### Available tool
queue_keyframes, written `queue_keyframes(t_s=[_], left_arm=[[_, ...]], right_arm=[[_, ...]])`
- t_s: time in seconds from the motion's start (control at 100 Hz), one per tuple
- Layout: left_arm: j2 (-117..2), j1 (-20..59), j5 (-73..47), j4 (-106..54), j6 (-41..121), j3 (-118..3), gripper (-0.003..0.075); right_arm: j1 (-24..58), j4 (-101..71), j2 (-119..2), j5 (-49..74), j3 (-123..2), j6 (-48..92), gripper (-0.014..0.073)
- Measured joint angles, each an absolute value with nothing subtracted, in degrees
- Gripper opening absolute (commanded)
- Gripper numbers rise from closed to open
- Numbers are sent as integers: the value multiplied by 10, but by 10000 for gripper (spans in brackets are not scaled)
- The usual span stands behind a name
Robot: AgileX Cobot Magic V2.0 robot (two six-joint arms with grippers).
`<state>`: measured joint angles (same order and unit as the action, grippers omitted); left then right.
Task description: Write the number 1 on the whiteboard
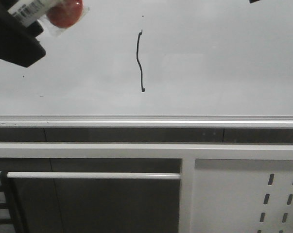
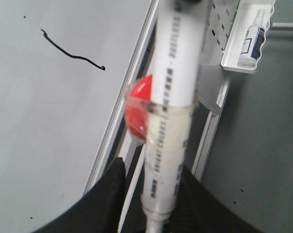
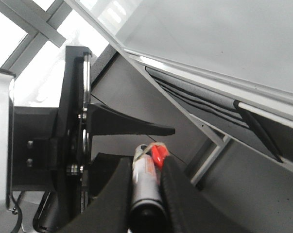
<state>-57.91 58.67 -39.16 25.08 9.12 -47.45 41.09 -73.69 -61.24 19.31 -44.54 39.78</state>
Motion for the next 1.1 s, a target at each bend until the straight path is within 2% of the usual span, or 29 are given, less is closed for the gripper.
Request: queue_keyframes(t_s=[0.35,0.53,0.63,0.82,1.1], left_arm=[[-580,587,-406,247,89,-493,185],[-581,587,-417,246,89,-496,287],[-581,587,-419,247,88,-496,291],[-581,587,-420,248,88,-497,256],[-581,587,-420,238,88,-497,109]], right_arm=[[411,-738,-612,182,-448,397,-52],[411,-738,-612,182,-448,397,-52],[411,-738,-612,184,-448,397,-52],[411,-737,-612,184,-448,397,-52],[411,-737,-612,181,-448,397,-52]])
